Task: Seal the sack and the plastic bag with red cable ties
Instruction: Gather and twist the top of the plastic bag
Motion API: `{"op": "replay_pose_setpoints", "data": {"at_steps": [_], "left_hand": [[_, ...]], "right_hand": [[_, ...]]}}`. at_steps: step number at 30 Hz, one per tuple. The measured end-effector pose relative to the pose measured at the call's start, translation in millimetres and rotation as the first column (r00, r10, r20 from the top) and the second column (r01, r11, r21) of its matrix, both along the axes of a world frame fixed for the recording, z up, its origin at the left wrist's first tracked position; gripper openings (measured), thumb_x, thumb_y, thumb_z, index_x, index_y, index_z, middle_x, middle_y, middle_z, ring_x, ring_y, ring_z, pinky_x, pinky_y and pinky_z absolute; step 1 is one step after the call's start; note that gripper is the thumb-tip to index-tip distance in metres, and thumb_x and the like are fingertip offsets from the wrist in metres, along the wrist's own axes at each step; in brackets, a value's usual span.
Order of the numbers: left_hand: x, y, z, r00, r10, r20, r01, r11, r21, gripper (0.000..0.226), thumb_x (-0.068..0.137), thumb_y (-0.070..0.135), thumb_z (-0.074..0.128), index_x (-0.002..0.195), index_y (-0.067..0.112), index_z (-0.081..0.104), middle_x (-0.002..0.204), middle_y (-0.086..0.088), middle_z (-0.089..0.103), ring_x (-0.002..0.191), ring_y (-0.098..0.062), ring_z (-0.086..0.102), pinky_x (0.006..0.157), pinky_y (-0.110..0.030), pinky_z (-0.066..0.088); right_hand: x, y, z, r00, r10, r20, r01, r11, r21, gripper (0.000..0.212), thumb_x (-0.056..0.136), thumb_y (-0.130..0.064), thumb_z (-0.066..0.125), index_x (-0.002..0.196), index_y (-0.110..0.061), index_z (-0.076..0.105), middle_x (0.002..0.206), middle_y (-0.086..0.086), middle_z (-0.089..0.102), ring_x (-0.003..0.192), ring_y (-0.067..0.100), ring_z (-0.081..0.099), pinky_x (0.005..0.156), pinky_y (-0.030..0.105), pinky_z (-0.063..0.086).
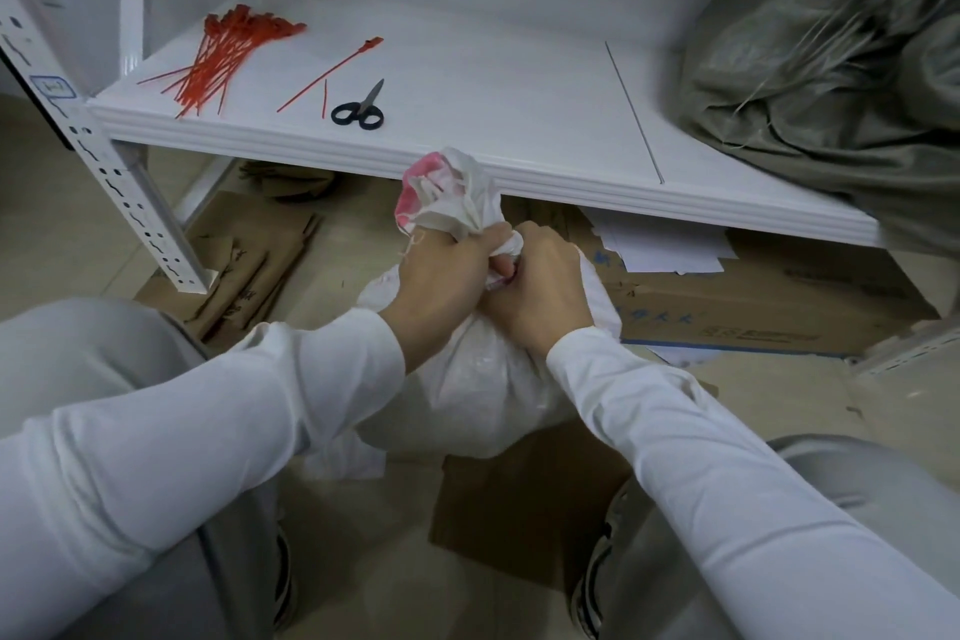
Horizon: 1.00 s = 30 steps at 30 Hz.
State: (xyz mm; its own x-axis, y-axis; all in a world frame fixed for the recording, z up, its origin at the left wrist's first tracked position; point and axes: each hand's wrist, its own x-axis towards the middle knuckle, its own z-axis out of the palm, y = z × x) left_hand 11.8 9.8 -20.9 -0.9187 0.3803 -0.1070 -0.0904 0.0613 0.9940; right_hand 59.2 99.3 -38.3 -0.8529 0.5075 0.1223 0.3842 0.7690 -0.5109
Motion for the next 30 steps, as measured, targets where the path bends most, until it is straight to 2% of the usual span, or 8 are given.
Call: {"op": "replay_pose_setpoints", "data": {"at_steps": [4,6,8,10,13,17,23,30], "left_hand": [[1.9,-4.7,3.2,0.994,-0.05,-0.102,0.054,0.998,0.036,0.029,0.074,0.022,0.068,0.05,0.038,0.067,0.063,0.012,0.069,0.08,-0.014,0.069,0.09,-0.042,0.053],[0.3,-6.1,2.4,0.984,-0.083,-0.156,0.086,0.996,0.012,0.038,0.081,0.016,0.069,0.052,0.04,0.065,0.061,0.02,0.066,0.072,0.001,0.065,0.082,-0.027,0.053],[-1.1,-7.1,3.3,0.967,-0.141,-0.212,0.145,0.989,0.003,0.03,0.084,0.014,0.068,0.061,0.032,0.065,0.063,0.017,0.066,0.064,0.01,0.06,0.069,-0.01,0.05],[-0.9,-9.7,6.8,0.934,-0.224,-0.277,0.227,0.974,-0.021,0.008,0.086,0.012,0.066,0.079,0.016,0.066,0.076,0.006,0.068,0.067,0.006,0.061,0.064,-0.007,0.046],[-2.6,-15.8,7.8,0.864,-0.32,-0.388,0.314,0.946,-0.081,0.01,0.09,0.012,0.063,0.093,0.003,0.064,0.085,-0.001,0.065,0.075,0.005,0.059,0.068,-0.007,0.046],[-2.9,-23.7,12.6,0.754,-0.432,-0.495,0.355,0.902,-0.246,0.025,0.094,0.009,0.058,0.069,0.011,0.054,0.068,0.005,0.054,0.065,0.003,0.053,0.062,-0.007,0.041],[-1.6,-24.3,19.2,0.769,-0.435,-0.469,0.399,0.899,-0.18,0.025,0.09,0.007,0.061,0.066,0.01,0.056,0.066,0.006,0.055,0.061,0.004,0.053,0.061,-0.006,0.041],[0.1,-22.6,13.9,0.888,-0.34,-0.309,0.338,0.939,-0.061,0.027,0.086,0.012,0.066,0.062,0.022,0.059,0.065,0.006,0.064,0.07,-0.006,0.063,0.068,-0.016,0.049]], "right_hand": [[-5.5,5.5,-4.1,0.992,0.045,-0.117,-0.052,0.997,-0.06,0.026,0.07,-0.014,0.066,0.079,-0.016,0.042,0.078,0.002,0.054,0.069,0.019,0.044,0.055,0.013,0.032],[-2.6,6.1,1.4,0.988,0.052,-0.146,-0.07,0.99,-0.125,0.026,0.072,-0.012,0.066,0.086,-0.015,0.044,0.076,0.002,0.057,0.064,0.014,0.046,0.053,0.007,0.034],[0.9,8.2,7.5,0.985,0.078,-0.153,-0.105,0.979,-0.177,0.027,0.075,-0.011,0.063,0.097,-0.013,0.046,0.077,0.0,0.059,0.064,0.013,0.051,0.051,0.007,0.036],[3.3,11.3,12.9,0.985,0.101,-0.143,-0.131,0.967,-0.217,0.033,0.078,-0.01,0.058,0.108,-0.012,0.047,0.081,-0.002,0.059,0.066,0.007,0.053,0.051,0.005,0.037],[1.5,16.5,11.5,0.983,0.112,-0.144,-0.152,0.938,-0.311,0.051,0.074,-0.013,0.063,0.122,-0.015,0.046,0.099,-0.004,0.063,0.085,0.006,0.06,0.07,0.014,0.048],[-4.7,20.8,8.0,0.973,0.206,-0.107,-0.232,0.883,-0.408,0.074,0.057,-0.036,0.071,0.125,-0.015,0.051,0.106,-0.009,0.062,0.097,0.003,0.061,0.081,0.015,0.049],[-2.3,27.1,16.5,0.938,0.336,-0.083,-0.34,0.846,-0.411,0.048,0.068,-0.004,0.077,0.112,-0.012,0.06,0.103,-0.002,0.068,0.097,0.008,0.064,0.081,0.017,0.052],[7.9,29.0,30.0,0.895,0.446,-0.008,-0.394,0.782,-0.483,0.02,0.067,0.008,0.076,0.078,-0.003,0.064,0.065,-0.01,0.065,0.069,0.005,0.065,0.066,0.015,0.05]]}}
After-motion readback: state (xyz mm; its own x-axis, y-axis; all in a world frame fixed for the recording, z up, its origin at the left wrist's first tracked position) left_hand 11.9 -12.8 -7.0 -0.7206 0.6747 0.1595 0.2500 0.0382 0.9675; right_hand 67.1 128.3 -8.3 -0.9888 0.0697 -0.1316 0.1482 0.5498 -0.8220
